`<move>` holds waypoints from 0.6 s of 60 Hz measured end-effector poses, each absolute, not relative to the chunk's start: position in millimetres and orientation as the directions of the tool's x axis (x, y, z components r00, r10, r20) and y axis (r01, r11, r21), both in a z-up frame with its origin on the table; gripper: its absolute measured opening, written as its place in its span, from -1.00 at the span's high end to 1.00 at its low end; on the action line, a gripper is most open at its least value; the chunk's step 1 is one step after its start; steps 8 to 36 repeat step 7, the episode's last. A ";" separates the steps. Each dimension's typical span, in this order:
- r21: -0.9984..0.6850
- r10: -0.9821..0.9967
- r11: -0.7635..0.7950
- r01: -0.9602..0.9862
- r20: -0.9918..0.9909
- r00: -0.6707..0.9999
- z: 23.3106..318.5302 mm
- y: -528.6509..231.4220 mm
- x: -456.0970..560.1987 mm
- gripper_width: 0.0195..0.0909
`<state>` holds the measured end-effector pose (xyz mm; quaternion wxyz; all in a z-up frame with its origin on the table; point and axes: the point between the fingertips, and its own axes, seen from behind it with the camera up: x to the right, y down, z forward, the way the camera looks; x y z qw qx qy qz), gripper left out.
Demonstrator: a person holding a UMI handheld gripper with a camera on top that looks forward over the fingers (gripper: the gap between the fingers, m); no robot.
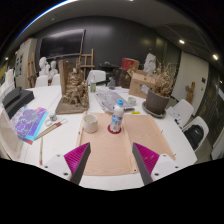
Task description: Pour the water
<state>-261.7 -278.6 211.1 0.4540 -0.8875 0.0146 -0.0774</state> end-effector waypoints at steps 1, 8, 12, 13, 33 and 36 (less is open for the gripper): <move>-0.810 -0.096 -0.585 0.044 0.123 0.988 211.7 -278.8 -260.9 -0.86; -0.811 -0.090 -0.584 0.025 0.095 0.991 213.5 -278.1 -260.8 -0.85; -0.811 -0.090 -0.584 0.025 0.095 0.991 213.5 -278.1 -260.8 -0.85; -0.811 -0.090 -0.584 0.025 0.095 0.991 213.5 -278.1 -260.8 -0.85; -0.811 -0.090 -0.584 0.025 0.095 0.991 213.5 -278.1 -260.8 -0.85; -0.811 -0.090 -0.584 0.025 0.095 0.991 213.5 -278.1 -260.8 -0.85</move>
